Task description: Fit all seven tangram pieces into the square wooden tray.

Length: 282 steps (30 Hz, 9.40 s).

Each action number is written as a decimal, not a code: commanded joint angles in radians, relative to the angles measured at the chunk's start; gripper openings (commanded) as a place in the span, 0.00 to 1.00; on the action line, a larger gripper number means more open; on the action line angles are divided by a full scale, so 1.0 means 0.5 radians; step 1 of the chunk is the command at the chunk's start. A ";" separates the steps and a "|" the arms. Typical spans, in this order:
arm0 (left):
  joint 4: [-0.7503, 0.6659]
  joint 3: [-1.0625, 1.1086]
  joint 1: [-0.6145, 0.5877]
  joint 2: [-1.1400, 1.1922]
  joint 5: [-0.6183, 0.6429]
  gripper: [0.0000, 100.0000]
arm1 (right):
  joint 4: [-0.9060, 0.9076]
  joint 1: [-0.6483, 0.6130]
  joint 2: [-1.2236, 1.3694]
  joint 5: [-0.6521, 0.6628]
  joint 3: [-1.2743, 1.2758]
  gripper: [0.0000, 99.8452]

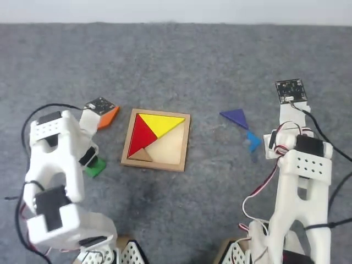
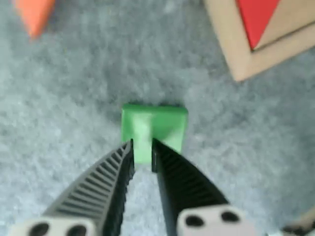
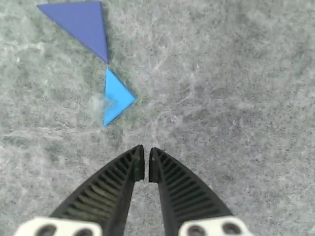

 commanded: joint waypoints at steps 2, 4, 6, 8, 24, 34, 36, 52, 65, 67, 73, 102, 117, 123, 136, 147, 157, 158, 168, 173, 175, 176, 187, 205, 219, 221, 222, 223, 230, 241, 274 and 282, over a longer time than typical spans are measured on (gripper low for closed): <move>-0.074 0.115 0.018 -0.261 -0.009 0.13 | -0.038 0.023 -0.002 0.015 -0.021 0.03; -0.132 0.152 0.015 -0.261 -0.009 0.19 | -0.038 0.023 -0.002 0.018 -0.021 0.03; -0.178 0.167 0.012 -0.261 -0.012 0.22 | -0.038 0.023 -0.002 0.021 -0.021 0.03; -0.221 0.170 0.012 -0.261 -0.015 0.22 | -0.035 0.023 -0.002 0.021 -0.021 0.03; -0.479 0.133 -0.046 0.101 -0.258 0.23 | -0.035 0.023 -0.002 0.009 -0.021 0.03; -0.439 0.133 -0.074 0.138 -0.331 0.13 | -0.035 0.023 -0.002 0.006 -0.021 0.03; -0.423 0.133 -0.074 0.138 -0.319 0.12 | -0.035 0.023 -0.002 0.006 -0.021 0.03; -0.344 0.425 -0.058 -0.611 -0.227 0.11 | -0.032 0.023 -0.002 0.006 -0.021 0.03; -0.322 0.443 -0.104 -0.629 -0.328 0.18 | -0.023 0.023 -0.002 0.006 -0.021 0.03; -0.338 0.443 -0.138 -0.626 -0.399 0.23 | -0.023 0.023 -0.002 0.006 -0.021 0.03; -0.506 0.422 -0.212 -0.420 -0.528 0.24 | -0.023 0.023 -0.002 0.006 -0.021 0.03; -0.657 0.207 -0.193 0.123 -0.543 0.11 | -0.038 0.023 -0.002 0.003 -0.021 0.03; -0.460 0.486 -0.123 -0.488 -0.549 0.02 | -0.038 0.023 -0.002 0.003 -0.021 0.03; -0.466 0.600 -0.123 -0.706 -0.549 0.03 | -0.035 0.023 -0.002 0.003 -0.021 0.03; -0.565 0.299 -0.123 -0.647 -0.540 0.21 | -0.026 0.023 -0.002 0.003 -0.021 0.03; -0.651 -0.127 -0.123 0.196 -0.559 0.22 | -0.026 0.023 -0.002 0.003 -0.021 0.03; -0.752 -0.358 -0.135 0.694 -0.583 0.22 | -0.038 0.020 -0.002 0.003 -0.021 0.03; -0.752 -0.358 -0.141 0.694 -0.611 0.22 | -0.038 0.020 -0.002 0.003 -0.021 0.03; -0.635 -0.315 -0.160 0.672 -0.746 0.12 | -0.038 0.020 -0.002 0.003 -0.021 0.03; -0.592 -0.324 -0.160 0.672 -0.776 0.10 | -0.038 0.020 -0.002 0.003 -0.021 0.03; -0.540 -0.324 -0.160 0.669 -0.807 0.09 | -0.038 0.020 -0.002 0.003 -0.021 0.03; -0.500 -0.324 -0.160 0.660 -0.829 0.09 | -0.038 0.020 -0.002 0.003 -0.021 0.03; -0.310 -0.158 -0.144 0.230 -0.881 0.08 | -0.038 0.020 -0.002 0.003 -0.021 0.03; 0.092 -0.161 -0.144 -0.175 -0.875 0.08 | -0.038 0.020 -0.002 0.003 -0.021 0.03; 0.270 -0.155 0.261 -0.479 -0.476 0.08 | -0.038 -0.023 -0.002 -0.074 -0.021 0.03; 0.267 -0.158 0.454 -0.479 -0.282 0.08 | -0.038 -0.051 -0.002 -0.169 -0.021 0.03; 0.267 -0.158 0.549 -0.479 -0.184 0.08 | -0.038 -0.063 -0.002 -0.196 -0.021 0.03; 0.249 -0.158 0.651 -0.479 -0.083 0.08 | -0.038 -0.072 -0.002 -0.227 -0.021 0.03; 0.046 -0.137 1.212 -0.356 0.420 0.08 | -0.315 -0.072 -0.014 -0.433 0.239 0.03; -0.110 -0.339 1.298 0.138 0.583 0.08 | -0.523 -0.072 -0.020 -0.445 0.445 0.03; 0.114 -0.489 1.200 0.132 0.466 0.24 | -0.511 -0.133 -0.008 -0.436 0.451 0.03; 0.126 -0.456 1.540 -0.206 0.752 0.24 | -0.508 -0.121 -0.017 -0.436 0.451 0.03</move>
